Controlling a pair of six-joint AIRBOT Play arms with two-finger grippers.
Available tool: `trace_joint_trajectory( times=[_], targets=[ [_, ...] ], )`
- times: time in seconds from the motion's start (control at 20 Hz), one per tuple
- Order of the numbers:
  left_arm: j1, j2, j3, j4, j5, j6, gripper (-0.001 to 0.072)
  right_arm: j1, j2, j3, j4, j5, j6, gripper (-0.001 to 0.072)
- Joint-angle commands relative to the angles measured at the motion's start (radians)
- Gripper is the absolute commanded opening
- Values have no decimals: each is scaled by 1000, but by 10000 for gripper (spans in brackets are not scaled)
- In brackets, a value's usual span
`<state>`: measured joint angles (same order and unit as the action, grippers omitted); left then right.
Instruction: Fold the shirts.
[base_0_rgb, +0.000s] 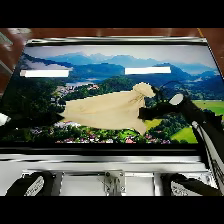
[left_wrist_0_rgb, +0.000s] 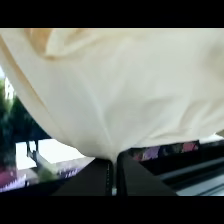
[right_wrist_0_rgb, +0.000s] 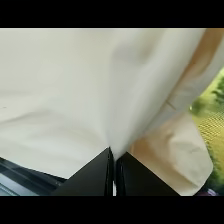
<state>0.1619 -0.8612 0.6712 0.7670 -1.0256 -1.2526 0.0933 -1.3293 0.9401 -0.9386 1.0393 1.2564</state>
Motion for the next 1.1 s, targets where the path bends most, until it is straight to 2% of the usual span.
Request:
trace_joint_trajectory(
  times=[0.0, 0.15, 0.3, 0.5, 0.6, 0.7, 0.85, 0.95, 1.05],
  targets=[
    [0, 159, 224, 3, 82, 9, 35, 3, 211, 151, -116, 61, -74, 67],
    [1, 284, 499, 3, 204, -60, 36, 3, 436, 393, -143, -34, -31, 67],
    [1, 333, 725, 3, 274, -69, 36, 3, 562, 632, -137, -129, 9, 67],
    [0, 363, 810, 6, 254, -69, 37, 3, 600, 804, -137, -51, 77, 67],
    [1, 366, 810, 71, 177, -69, 36, 3, 600, 812, -142, 34, 84, 68],
    [1, 362, 808, 190, 43, -82, 37, 3, 588, 812, -196, 114, 122, 67],
    [1, 359, 768, 397, -105, -187, 37, 3, 523, 812, -320, 240, 175, 67],
    [1, 359, 697, 451, -137, -235, 37, 3, 429, 812, -323, 302, 180, 67],
    [1, 351, 614, 457, -107, -234, 37, 3, 309, 812, -298, 284, 180, 68]
  ],
)
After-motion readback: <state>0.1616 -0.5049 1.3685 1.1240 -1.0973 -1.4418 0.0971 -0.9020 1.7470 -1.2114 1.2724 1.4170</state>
